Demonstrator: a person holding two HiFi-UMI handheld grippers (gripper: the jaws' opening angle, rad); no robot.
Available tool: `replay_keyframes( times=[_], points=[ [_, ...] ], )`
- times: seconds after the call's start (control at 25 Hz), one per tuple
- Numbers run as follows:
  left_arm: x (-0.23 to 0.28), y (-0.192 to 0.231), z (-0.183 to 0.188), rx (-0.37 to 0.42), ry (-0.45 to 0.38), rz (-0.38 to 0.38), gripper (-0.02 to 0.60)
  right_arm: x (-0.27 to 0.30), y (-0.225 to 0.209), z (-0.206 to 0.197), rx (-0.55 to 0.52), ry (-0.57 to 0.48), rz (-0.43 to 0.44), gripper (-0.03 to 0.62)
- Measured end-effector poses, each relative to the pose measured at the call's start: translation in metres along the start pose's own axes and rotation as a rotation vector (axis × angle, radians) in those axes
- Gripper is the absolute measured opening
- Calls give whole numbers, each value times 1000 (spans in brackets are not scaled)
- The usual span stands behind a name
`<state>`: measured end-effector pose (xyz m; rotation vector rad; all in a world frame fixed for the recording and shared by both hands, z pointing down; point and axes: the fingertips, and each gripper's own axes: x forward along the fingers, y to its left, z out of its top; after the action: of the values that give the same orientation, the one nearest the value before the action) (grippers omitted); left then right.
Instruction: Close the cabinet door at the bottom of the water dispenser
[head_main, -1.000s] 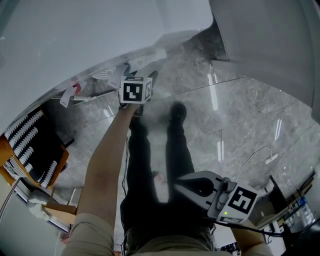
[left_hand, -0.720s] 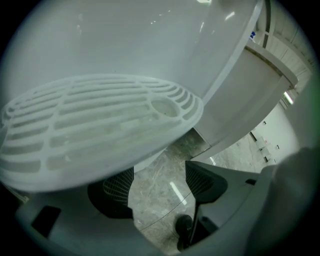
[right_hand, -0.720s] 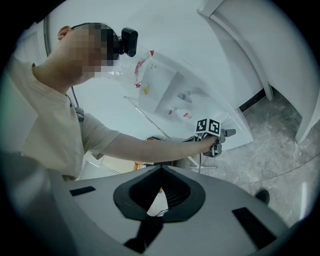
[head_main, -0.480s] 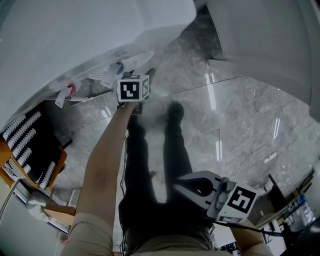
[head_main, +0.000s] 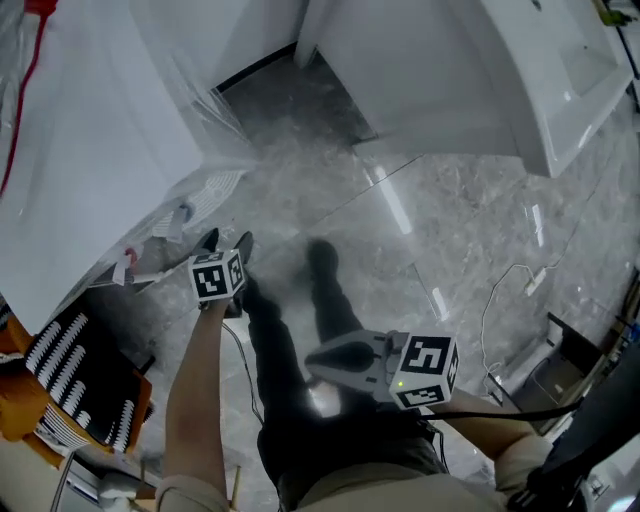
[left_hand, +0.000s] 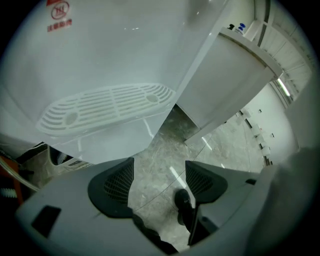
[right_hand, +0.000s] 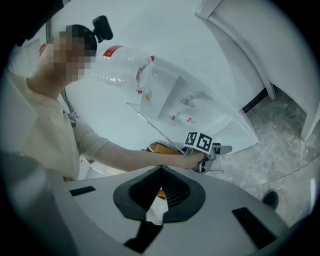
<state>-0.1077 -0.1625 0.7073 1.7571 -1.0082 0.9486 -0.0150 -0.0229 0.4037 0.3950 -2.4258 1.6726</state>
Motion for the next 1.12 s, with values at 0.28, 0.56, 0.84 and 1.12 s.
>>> replay_keyframes(
  times=[0.28, 0.56, 0.84, 1.12],
  points=[
    [-85, -23, 13, 6, -39, -31, 311, -12, 24, 52, 73, -146, 49, 15],
    [-196, -71, 27, -17, -134, -68, 311, -52, 83, 95, 47, -241, 96, 15],
    [-291, -110, 91, 59, -302, -86, 311, -65, 140, 139, -80, -265, 144, 15],
    [-408, -178, 131, 176, -523, -101, 33, -85, 203, 163, -236, -254, 225, 15]
  ],
)
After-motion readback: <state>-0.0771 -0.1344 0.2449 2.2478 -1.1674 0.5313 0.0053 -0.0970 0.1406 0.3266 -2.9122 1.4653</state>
